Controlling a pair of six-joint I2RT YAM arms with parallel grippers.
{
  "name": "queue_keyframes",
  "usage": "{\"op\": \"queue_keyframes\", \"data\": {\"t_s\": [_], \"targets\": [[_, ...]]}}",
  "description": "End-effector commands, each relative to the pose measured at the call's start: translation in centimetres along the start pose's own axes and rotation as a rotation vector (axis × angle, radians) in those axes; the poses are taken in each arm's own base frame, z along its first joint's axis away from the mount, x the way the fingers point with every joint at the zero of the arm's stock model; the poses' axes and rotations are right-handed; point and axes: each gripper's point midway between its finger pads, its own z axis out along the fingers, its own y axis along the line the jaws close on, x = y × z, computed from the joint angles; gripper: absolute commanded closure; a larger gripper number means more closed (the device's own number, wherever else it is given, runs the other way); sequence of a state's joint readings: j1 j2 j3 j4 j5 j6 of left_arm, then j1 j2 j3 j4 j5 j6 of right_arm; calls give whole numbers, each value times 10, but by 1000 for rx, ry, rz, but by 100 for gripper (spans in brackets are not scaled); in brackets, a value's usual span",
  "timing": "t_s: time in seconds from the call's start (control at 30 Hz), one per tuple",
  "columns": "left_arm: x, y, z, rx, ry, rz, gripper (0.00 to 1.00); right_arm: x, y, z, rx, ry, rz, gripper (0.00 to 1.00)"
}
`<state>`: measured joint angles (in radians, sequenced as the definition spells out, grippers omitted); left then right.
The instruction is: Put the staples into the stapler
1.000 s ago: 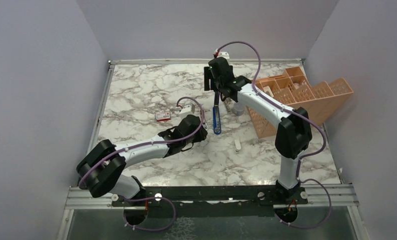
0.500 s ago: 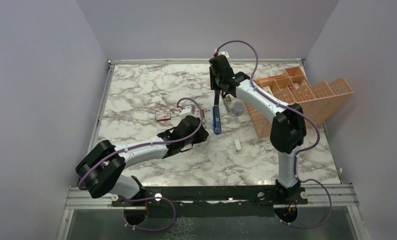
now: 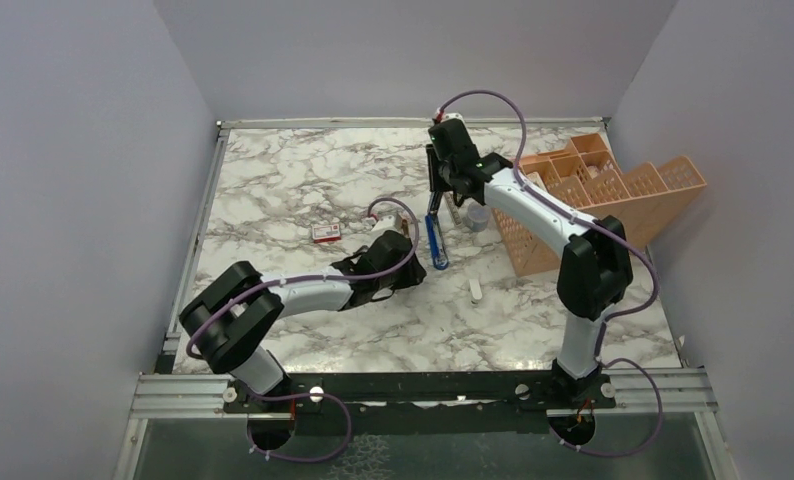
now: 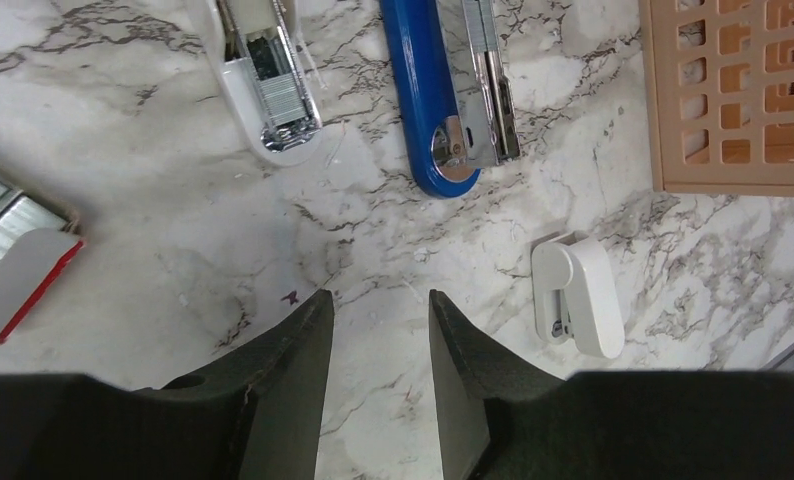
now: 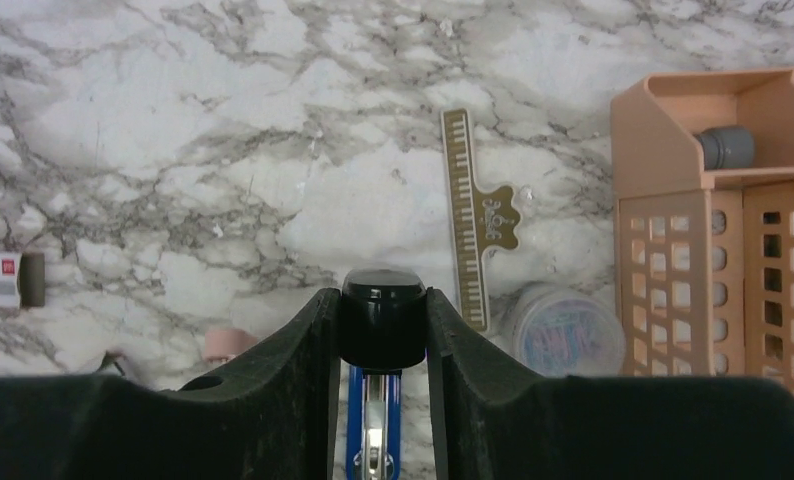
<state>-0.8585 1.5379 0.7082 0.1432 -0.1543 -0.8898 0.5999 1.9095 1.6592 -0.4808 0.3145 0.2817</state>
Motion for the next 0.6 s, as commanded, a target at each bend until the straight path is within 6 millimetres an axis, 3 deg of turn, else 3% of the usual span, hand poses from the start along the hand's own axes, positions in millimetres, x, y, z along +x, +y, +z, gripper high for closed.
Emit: {"op": "queue_keyframes", "data": {"t_s": [0.0, 0.37, 0.57], "targets": [[-8, -26, 15, 86, -7, -18, 58, 13, 4, -29, -89, 27, 9, 71], [8, -36, 49, 122, 54, -39, 59, 54, 8, -67, -169, 76, 49, 71], [24, -28, 56, 119, 95, -66, 70, 82, 15, -84, -199, 121, 61, 71]]}}
